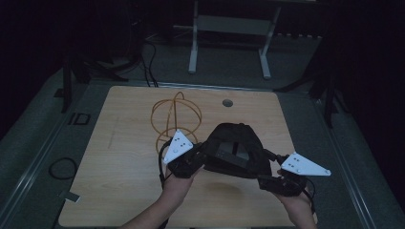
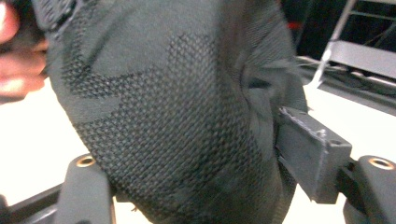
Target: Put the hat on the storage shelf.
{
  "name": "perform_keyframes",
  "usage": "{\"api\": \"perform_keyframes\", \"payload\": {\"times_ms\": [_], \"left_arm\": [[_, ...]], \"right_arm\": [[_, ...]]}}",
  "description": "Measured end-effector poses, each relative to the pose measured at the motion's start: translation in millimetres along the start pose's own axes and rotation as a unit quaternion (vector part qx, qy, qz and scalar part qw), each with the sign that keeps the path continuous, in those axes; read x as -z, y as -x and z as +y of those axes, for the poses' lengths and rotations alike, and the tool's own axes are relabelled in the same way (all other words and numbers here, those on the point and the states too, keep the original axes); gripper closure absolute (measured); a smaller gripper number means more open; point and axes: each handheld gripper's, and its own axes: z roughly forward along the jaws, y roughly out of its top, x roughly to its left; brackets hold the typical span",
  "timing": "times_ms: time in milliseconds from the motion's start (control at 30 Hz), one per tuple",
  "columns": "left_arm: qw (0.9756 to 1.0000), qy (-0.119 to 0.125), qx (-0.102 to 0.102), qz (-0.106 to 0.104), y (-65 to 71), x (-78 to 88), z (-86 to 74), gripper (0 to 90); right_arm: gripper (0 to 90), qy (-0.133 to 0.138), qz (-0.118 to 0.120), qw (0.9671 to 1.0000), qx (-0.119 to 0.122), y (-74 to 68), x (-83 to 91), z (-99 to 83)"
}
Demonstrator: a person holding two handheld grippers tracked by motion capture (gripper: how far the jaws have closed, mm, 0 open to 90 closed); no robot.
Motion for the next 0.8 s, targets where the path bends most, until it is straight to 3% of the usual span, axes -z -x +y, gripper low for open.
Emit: {"api": "perform_keyframes", "payload": {"times_ms": [100,133,233,433,567,700,800], "left_arm": [[0.9999,0.005,-0.008,0.005,1.5,1.0,0.8,88.3],[0.9999,0.008,-0.012,0.006,3.0,1.2,1.3,88.3],[0.9998,0.008,-0.017,0.005,4.3,1.4,2.3,88.3],[0.9999,0.004,-0.009,0.001,2.7,2.1,3.4,88.3],[0.9999,0.006,-0.010,-0.004,3.5,3.5,4.3,88.3],[0.9997,0.004,-0.022,-0.007,4.9,3.6,2.6,88.2],[0.9993,0.001,-0.027,-0.025,4.2,3.3,0.0,88.2]], "right_arm": [[25.6,-0.009,0.019,0.9998,0.002,-1.3,0.7,-2.4],[22.2,-0.016,0.045,0.9988,0.013,-2.4,0.8,-6.0],[18.8,-0.024,0.070,0.9970,0.023,-5.1,0.5,-11.0],[16.1,-0.050,0.104,0.9925,0.040,-6.6,5.7,-21.8],[16.8,-0.037,0.131,0.9901,0.034,1.7,22.0,-26.3],[22.0,-0.026,0.122,0.9909,0.050,11.4,44.0,-27.5],[28.4,-0.021,0.103,0.9928,0.059,21.0,56.8,-24.4]]}}
